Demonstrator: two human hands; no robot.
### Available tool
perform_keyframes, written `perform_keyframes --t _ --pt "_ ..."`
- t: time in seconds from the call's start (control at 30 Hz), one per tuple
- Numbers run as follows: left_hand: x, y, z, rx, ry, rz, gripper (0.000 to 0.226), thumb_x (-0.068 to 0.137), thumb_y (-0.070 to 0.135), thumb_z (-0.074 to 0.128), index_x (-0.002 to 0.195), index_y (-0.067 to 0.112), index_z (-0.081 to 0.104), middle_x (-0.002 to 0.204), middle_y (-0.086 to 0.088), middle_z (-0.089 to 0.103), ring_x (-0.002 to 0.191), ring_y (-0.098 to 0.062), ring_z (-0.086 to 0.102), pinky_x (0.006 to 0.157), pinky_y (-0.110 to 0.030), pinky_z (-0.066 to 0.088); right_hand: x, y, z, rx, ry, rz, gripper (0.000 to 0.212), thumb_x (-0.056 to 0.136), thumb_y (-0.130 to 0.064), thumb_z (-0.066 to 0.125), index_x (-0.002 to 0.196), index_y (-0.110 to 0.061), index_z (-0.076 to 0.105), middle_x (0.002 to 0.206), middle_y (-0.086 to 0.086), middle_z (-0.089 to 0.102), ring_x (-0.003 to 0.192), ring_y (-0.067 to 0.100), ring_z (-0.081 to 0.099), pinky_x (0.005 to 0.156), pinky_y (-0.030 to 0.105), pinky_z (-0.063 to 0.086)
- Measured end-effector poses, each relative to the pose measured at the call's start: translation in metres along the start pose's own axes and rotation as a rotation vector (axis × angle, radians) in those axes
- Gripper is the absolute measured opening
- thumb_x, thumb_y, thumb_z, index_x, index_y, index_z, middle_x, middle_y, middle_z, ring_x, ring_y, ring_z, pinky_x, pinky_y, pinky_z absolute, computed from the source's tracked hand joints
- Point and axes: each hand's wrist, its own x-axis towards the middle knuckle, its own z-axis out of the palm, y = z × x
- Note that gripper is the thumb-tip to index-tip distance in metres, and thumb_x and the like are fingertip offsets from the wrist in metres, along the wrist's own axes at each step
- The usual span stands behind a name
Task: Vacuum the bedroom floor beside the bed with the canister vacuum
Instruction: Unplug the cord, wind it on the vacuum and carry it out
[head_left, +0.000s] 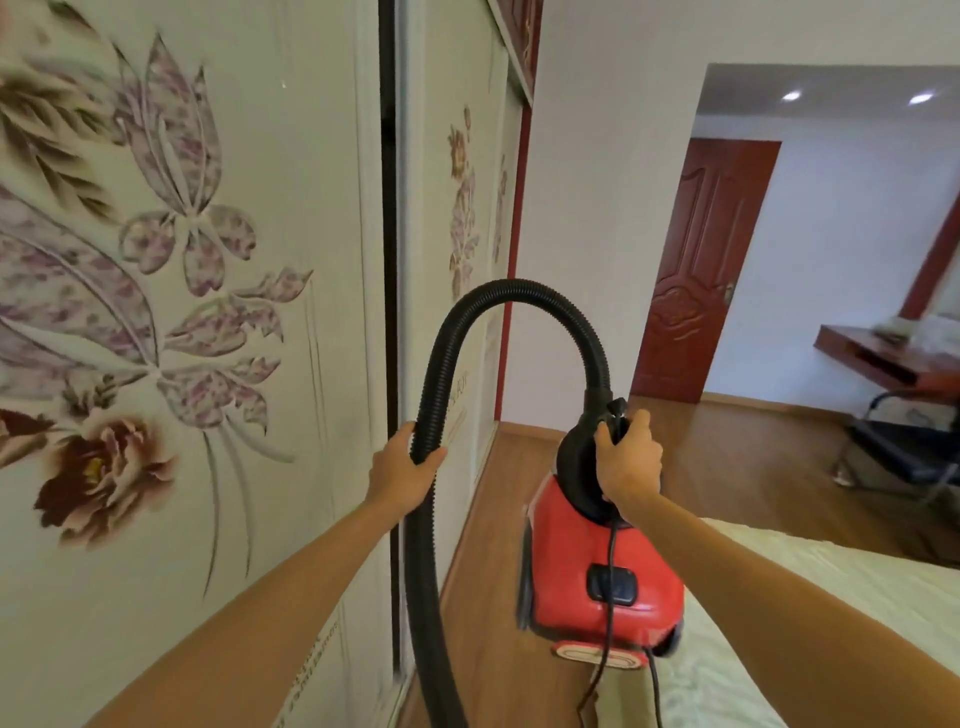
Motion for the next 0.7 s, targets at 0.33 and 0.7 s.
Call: perform_keyframes --t 0.33,0.7 --pt "0.111 -0.005 0.071 -0.011 -0.113 0.041 0.051 0.094 0.033 0.064 0.139 0.018 0.047 0.115 -0.01 0.066 0.091 -0.026 0.065 0.074 -0.033 0.057 0.095 0.02 0.021 -0.04 0.095 0.106 0.026 0.101 -0.035 0.048 0.118 -0.017 0.04 0.096 0.008 0.055 0.083 0.036 0.064 0.067 0.057 0.059" --pt "0.249 -0.015 0.185 0.029 -0.147 0.071 0.051 0.094 0.033 0.064 0.139 0.017 0.048 0.105 -0.004 0.065 0.077 -0.018 0.063 0.066 -0.027 0.052 0.246 0.073 0.062 -0.015 0.117 0.147 0.023 0.101 -0.034 0.05 0.109 -0.015 0.04 0.082 0.001 0.05 0.077 0.033 0.063 0.062 0.056 0.059"
